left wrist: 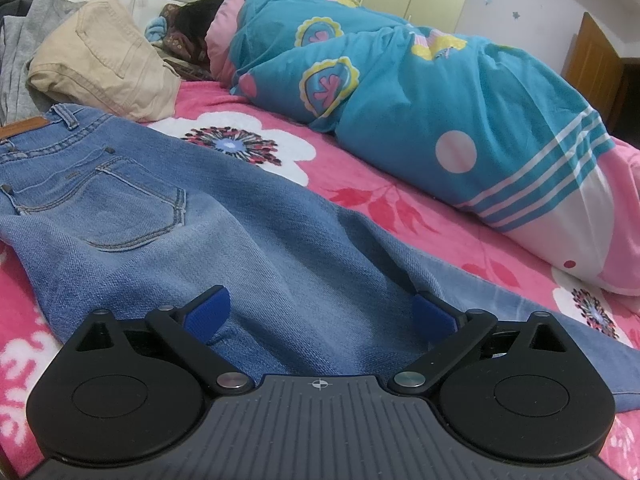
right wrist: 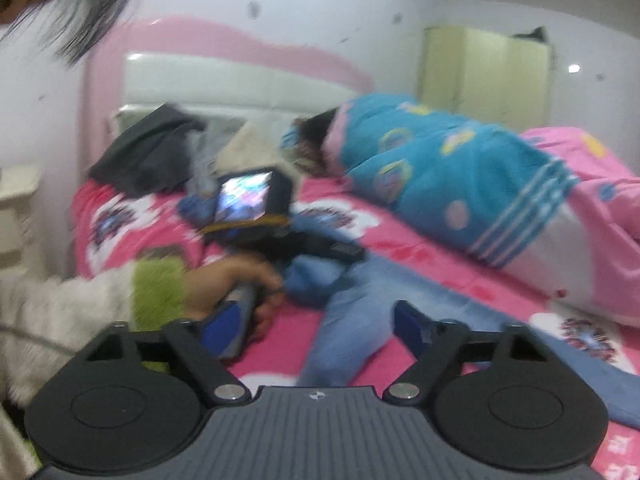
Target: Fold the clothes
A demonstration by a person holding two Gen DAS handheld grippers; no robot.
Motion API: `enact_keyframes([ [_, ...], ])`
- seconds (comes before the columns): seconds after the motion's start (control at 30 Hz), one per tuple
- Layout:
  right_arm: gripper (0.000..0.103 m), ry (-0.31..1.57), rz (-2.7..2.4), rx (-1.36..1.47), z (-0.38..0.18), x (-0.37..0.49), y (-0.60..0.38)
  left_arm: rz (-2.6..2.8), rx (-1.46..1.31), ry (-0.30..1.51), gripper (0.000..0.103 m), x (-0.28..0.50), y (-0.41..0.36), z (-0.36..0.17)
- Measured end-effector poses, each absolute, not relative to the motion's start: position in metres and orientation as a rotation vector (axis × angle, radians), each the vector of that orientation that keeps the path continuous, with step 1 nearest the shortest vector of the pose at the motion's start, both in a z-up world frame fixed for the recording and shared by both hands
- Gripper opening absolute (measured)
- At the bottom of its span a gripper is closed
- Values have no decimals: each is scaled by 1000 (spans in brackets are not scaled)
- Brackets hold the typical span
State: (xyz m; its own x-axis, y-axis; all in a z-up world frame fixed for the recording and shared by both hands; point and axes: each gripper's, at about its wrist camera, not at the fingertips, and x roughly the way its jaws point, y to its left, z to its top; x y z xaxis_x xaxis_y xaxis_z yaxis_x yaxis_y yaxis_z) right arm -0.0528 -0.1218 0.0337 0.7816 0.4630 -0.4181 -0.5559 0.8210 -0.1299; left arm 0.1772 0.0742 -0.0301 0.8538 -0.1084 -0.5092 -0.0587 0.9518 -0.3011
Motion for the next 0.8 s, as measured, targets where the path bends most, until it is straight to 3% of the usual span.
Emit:
enact_keyframes([
  [0.23, 64, 422, 615, -393, 10, -64, -100, -27, -312, 548, 101, 177, 74, -31],
  [0.3, 55, 441, 617, -417, 6, -63, -97, -27, -311, 548, 101, 177, 74, -31],
  [0.8, 43, 465, 473, -523, -17, -49, -109, -31, -305, 549, 103, 177, 72, -31],
])
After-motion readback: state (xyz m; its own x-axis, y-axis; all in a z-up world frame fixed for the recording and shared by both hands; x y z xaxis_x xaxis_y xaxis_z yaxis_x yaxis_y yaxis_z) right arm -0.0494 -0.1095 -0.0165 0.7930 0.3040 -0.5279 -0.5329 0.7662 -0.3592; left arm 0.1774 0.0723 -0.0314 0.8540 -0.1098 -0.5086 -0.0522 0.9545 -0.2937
